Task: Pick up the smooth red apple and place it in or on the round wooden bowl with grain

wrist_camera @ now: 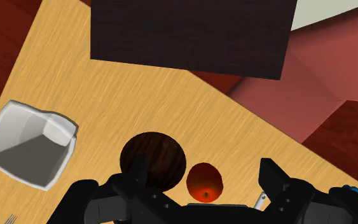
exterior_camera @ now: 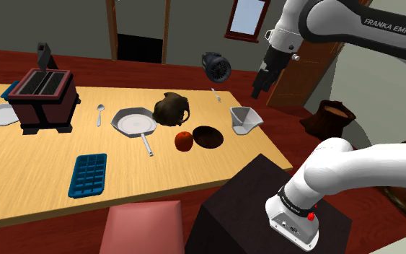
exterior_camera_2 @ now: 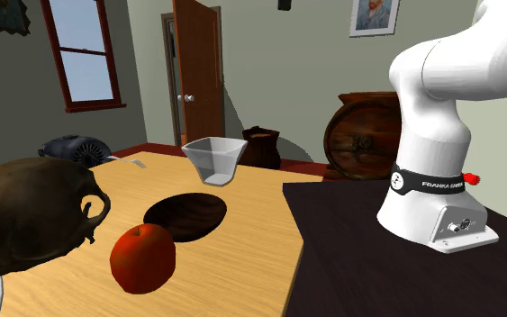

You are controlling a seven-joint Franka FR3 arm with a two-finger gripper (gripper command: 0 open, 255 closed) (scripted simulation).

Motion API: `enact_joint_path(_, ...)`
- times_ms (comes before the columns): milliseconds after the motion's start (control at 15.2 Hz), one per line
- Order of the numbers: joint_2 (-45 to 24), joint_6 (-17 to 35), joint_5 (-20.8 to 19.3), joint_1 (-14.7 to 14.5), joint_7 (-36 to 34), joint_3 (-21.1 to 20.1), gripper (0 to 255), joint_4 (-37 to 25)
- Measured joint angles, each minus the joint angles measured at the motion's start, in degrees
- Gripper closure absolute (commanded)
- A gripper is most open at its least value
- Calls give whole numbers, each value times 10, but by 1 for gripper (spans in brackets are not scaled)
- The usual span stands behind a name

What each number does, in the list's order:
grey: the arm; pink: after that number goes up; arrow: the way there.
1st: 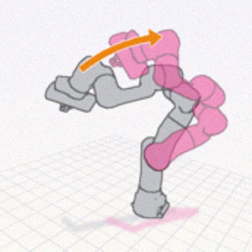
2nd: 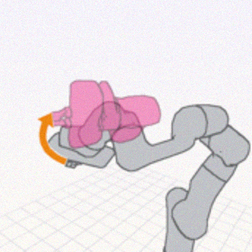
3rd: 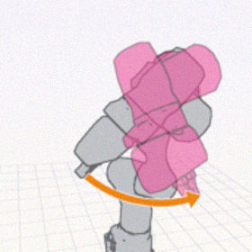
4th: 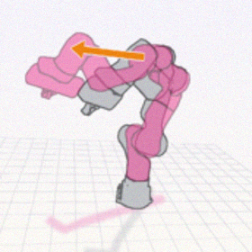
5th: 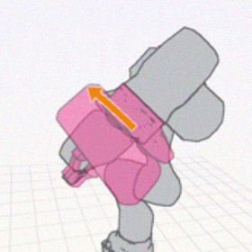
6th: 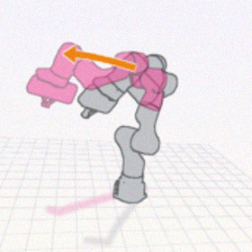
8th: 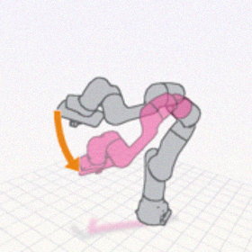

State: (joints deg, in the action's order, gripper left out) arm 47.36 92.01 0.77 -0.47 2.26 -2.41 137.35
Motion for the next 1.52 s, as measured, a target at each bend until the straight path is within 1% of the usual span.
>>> enact_joint_path(66, 0, 0, 0, 0, 0, 0, 0, 0)
enact_joint_path(198, -18, 21, 3, 2, -14, -9, 0, 4)
enact_joint_path(462, -71, 90, 13, 7, -63, -39, 0, 25)
enact_joint_path(858, -183, 197, 13, 21, -140, -83, 0, 24)
enact_joint_path(1188, -293, 271, -6, 36, -212, -115, 0, -6)
enact_joint_path(1518, -412, 331, -46, 49, -292, -137, 0, -52)
